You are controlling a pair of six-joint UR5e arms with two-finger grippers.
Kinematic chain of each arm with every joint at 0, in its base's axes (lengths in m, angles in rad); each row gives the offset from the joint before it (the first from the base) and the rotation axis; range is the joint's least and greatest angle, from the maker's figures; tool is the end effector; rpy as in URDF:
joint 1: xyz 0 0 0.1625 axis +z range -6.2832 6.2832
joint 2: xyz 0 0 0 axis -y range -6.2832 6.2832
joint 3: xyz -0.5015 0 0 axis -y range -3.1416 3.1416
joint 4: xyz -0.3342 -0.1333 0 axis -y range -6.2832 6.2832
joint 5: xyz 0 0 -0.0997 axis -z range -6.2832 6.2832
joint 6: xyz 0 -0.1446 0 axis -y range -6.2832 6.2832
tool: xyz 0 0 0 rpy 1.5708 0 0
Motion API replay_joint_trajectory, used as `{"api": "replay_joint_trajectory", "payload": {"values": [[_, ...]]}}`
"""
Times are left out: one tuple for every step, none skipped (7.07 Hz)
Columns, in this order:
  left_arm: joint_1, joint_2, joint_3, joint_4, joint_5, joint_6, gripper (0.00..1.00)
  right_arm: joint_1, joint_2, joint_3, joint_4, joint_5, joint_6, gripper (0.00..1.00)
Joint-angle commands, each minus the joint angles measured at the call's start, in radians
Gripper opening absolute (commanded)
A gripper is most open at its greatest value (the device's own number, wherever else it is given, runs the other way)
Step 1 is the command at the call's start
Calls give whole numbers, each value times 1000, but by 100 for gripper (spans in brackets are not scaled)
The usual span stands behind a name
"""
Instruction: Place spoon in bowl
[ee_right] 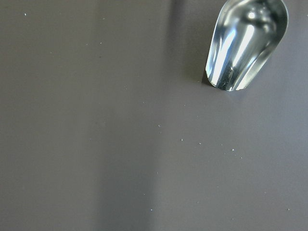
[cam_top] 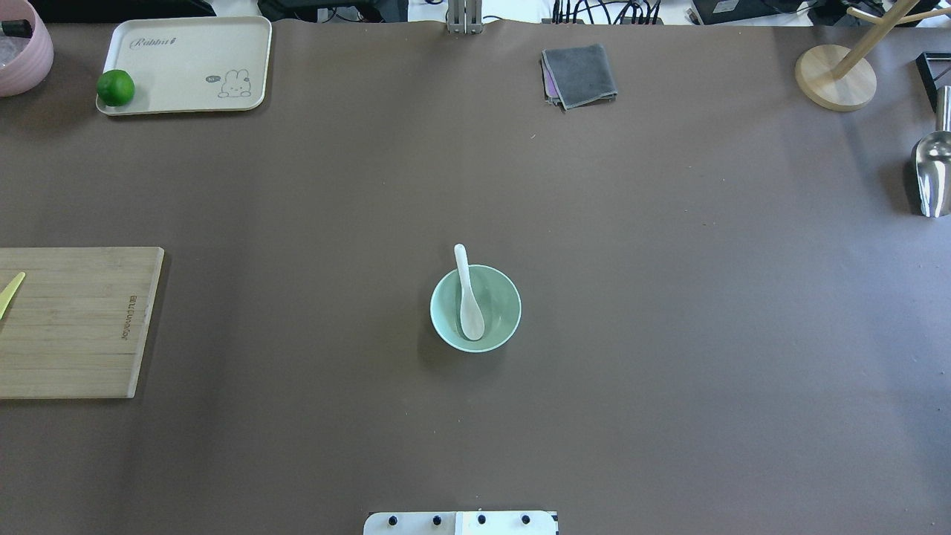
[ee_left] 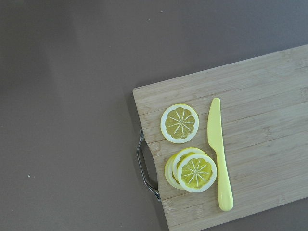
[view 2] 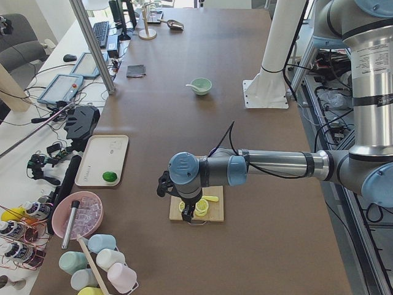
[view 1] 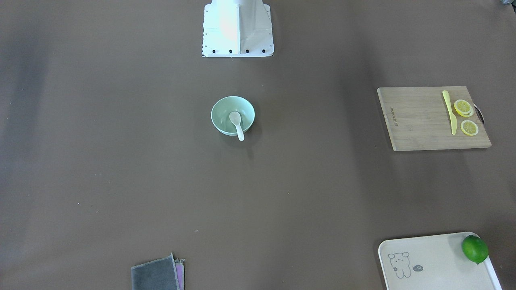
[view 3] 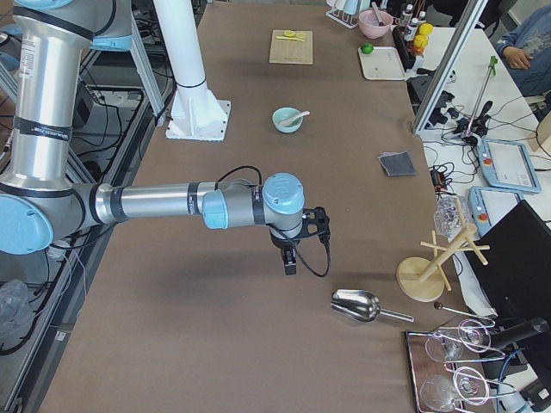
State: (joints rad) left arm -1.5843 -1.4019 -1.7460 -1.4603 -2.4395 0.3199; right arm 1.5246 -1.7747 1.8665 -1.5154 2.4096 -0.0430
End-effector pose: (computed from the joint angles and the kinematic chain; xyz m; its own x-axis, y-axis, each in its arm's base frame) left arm -0.0275 -0.3390 0.7580 0.6162 0.2291 -0.7535 -0.1900 0.9717 0.1401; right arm 0.0098 -0.3449 0.7040 0.6600 -0.1822 0.7288 0.0741 0.9812 0.1782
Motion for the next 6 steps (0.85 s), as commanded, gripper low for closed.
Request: {"api": "replay_joint_trajectory", "payload": {"values": [[-2,0,25,-2,5,-2,98,14,-8,11,0,8,0,100],[-2,6,16,-2,10,-1,98,15,-17,13,1,8,0,100],[-2,4,16,-2,10,-1,98,16,-17,14,1,8,0,100],[-2,4,10,0,10,-1,98,17,-15,14,1,8,0,100],[-2,6,2,0,11,-1,98,23,-17,16,1,8,0,100],[-2,4,9,0,10,-1,98,23,-17,17,1,8,0,100]]}}
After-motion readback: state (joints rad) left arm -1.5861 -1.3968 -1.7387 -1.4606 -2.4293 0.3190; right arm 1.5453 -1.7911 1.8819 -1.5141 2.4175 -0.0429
